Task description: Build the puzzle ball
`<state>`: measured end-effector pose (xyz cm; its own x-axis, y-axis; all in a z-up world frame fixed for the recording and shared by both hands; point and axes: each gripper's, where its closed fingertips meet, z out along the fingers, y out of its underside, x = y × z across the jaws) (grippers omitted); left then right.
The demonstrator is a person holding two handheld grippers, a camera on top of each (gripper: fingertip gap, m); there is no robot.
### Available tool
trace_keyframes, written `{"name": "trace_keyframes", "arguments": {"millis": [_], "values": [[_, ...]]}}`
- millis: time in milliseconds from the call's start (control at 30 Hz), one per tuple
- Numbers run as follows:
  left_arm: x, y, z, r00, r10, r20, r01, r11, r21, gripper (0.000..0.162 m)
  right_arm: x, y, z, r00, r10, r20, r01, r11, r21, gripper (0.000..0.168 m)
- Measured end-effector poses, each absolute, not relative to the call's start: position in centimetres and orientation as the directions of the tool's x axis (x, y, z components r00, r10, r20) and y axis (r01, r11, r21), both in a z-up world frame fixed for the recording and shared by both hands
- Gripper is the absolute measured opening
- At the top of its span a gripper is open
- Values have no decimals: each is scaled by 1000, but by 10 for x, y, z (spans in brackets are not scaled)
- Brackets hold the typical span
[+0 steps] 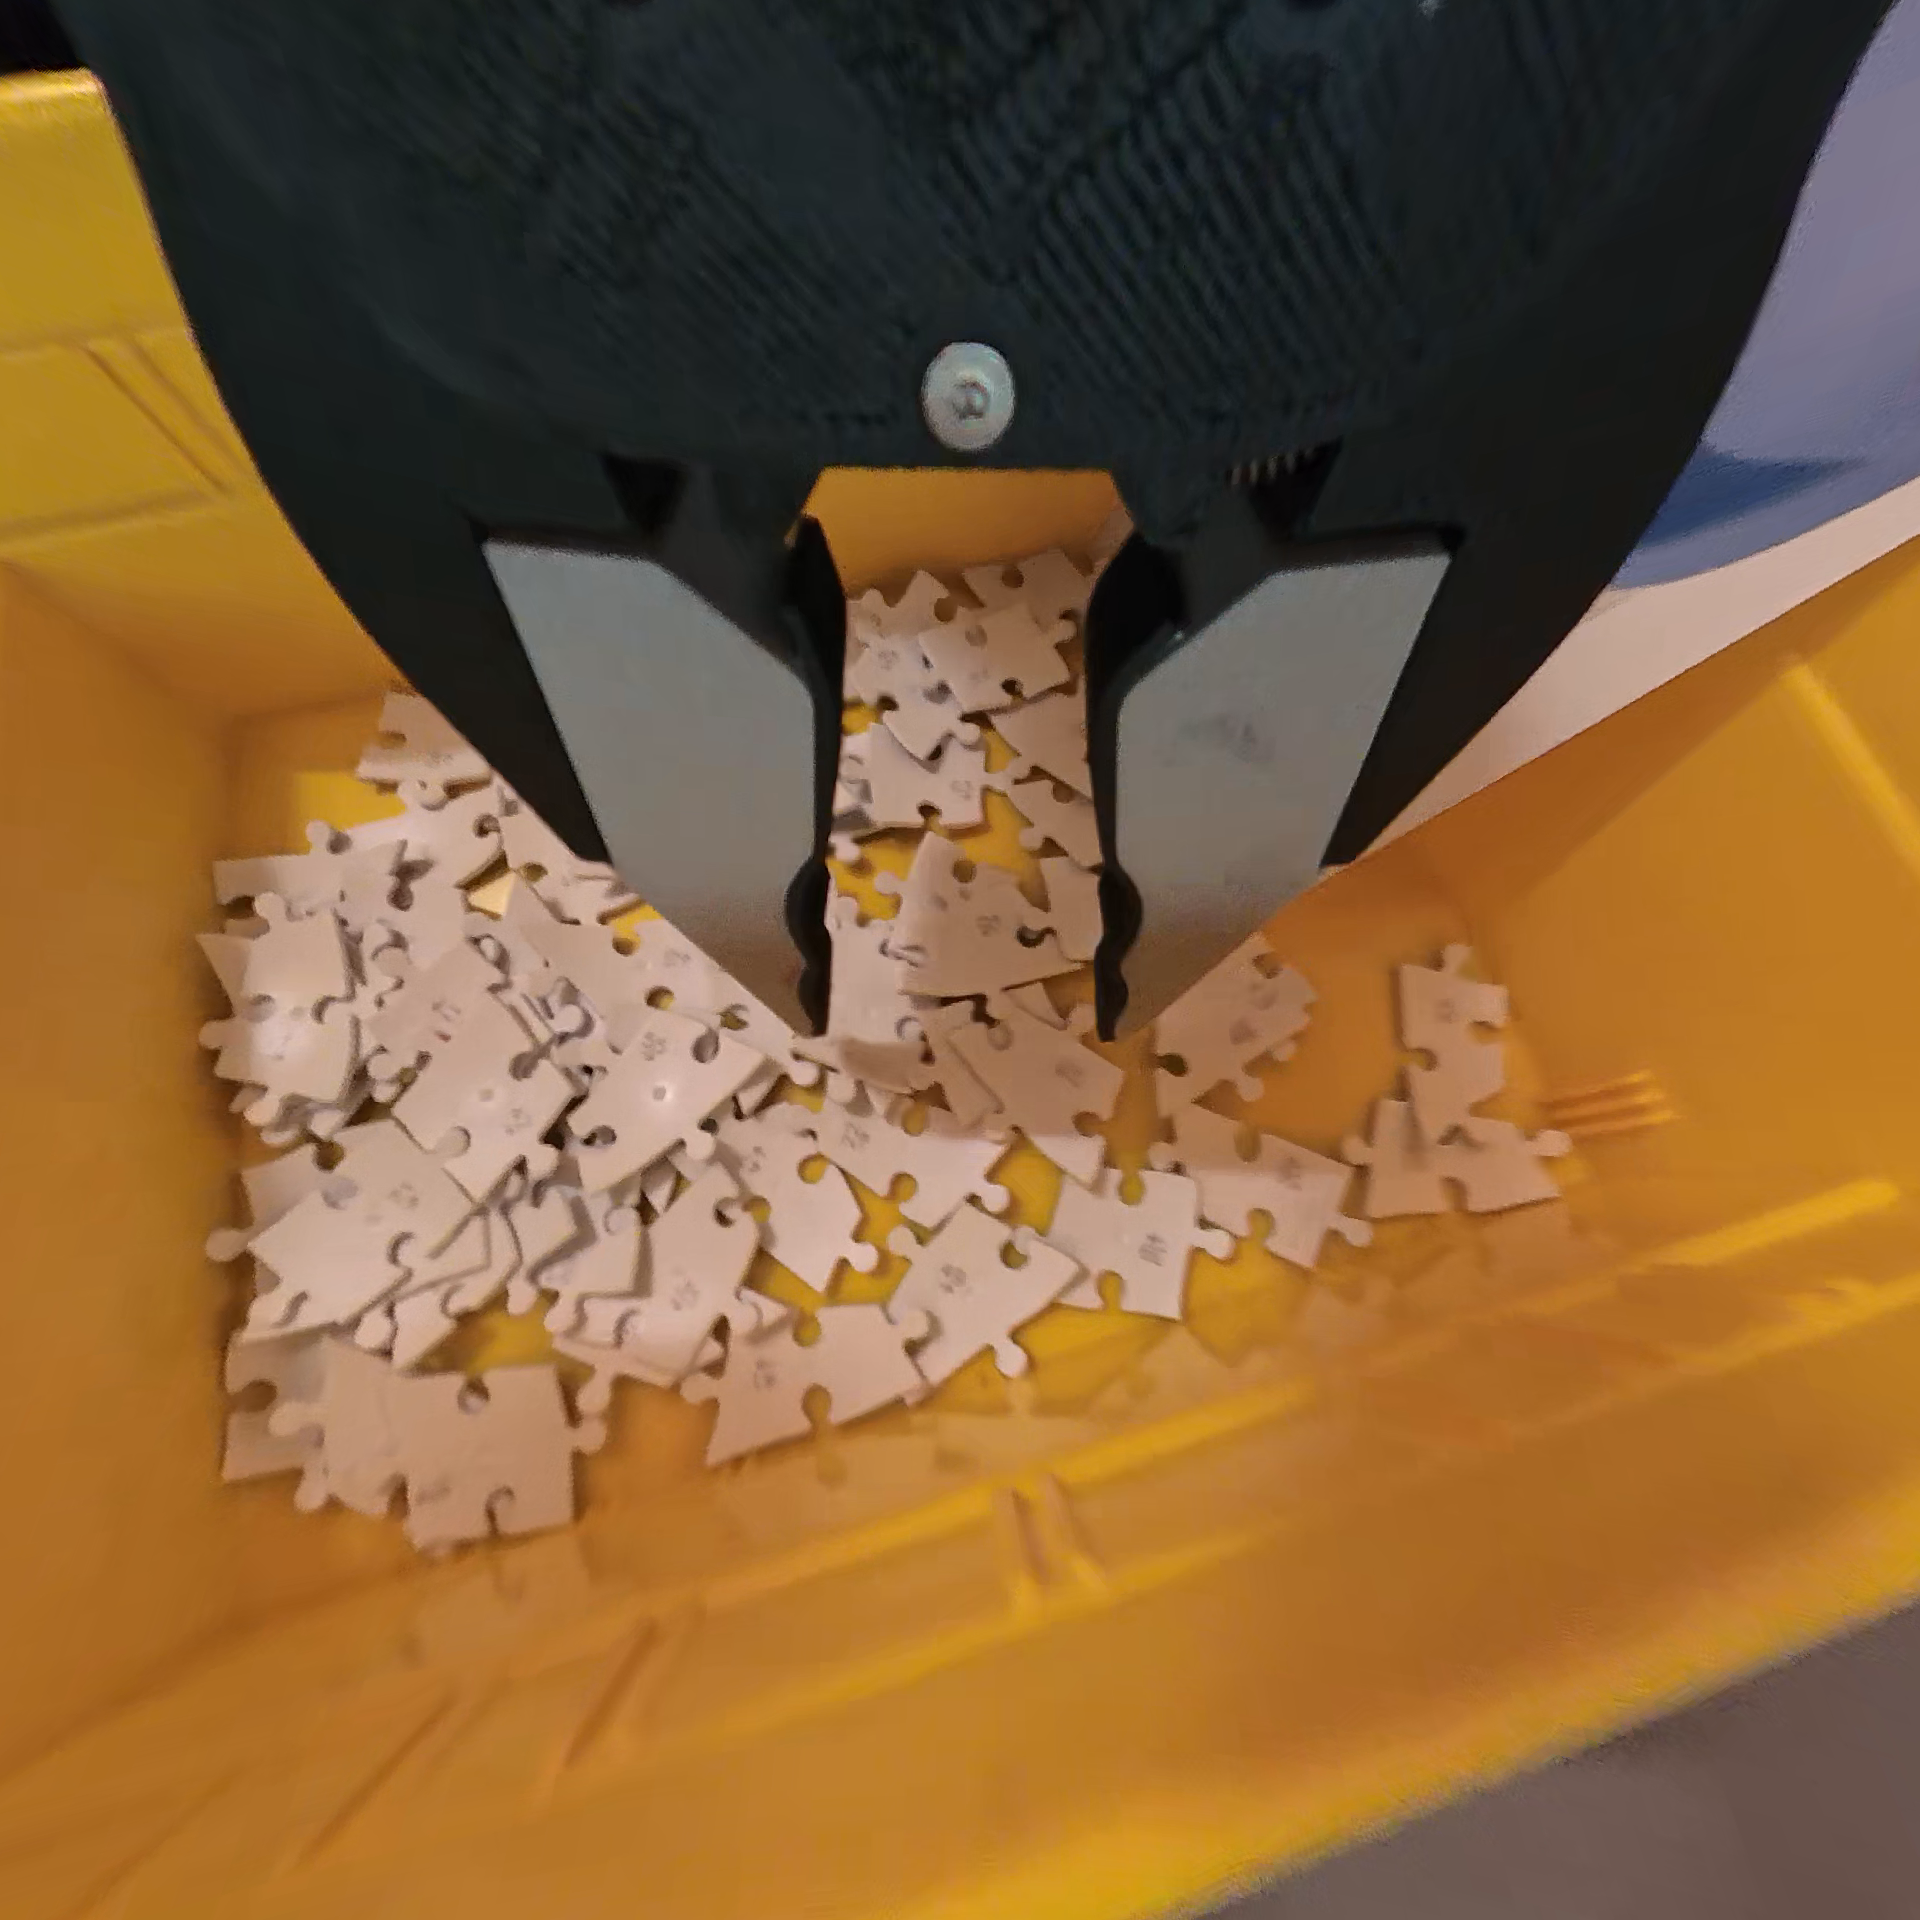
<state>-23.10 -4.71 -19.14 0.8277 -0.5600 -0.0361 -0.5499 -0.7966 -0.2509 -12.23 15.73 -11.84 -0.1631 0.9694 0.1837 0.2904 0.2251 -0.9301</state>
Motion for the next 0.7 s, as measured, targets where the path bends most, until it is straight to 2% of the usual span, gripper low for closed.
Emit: {"name": "trace_keyframes", "arguments": {"millis": [67, 100, 167, 233, 367, 533, 700], "values": [[-234, -55, -203, 823, -567, -33, -564, -809, -163, 47, -122, 157, -118, -163, 969, 187, 289, 228, -930, 10], [-234, -52, -201, 837, -546, -34, -543, -821, -176, 41, -122, 157, -118, -163, 968, 189, 289, 230, -929, 10], [-252, -50, -203, 850, -513, -119, -526, -842, -123, 40, -122, 157, -118, -165, 968, 189, 290, 231, -929, 10], [-252, -49, -202, 853, -509, -112, -521, -842, -141, 34, -122, 157, -119, -166, 968, 190, 292, 232, -928, 10], [-264, -46, -203, 865, -479, -149, -497, -858, -127, 35, -123, 157, -120, -166, 967, 192, 295, 235, -926, 10], [-283, -30, -192, 909, -362, -207, -402, -892, -206, 23, -122, 157, -118, -163, 967, 194, 291, 235, -927, 10], [-268, -25, -177, 932, -352, -84, -359, -874, -328, 23, -122, 157, -119, -164, 967, 195, 291, 237, -927, 10]]}}
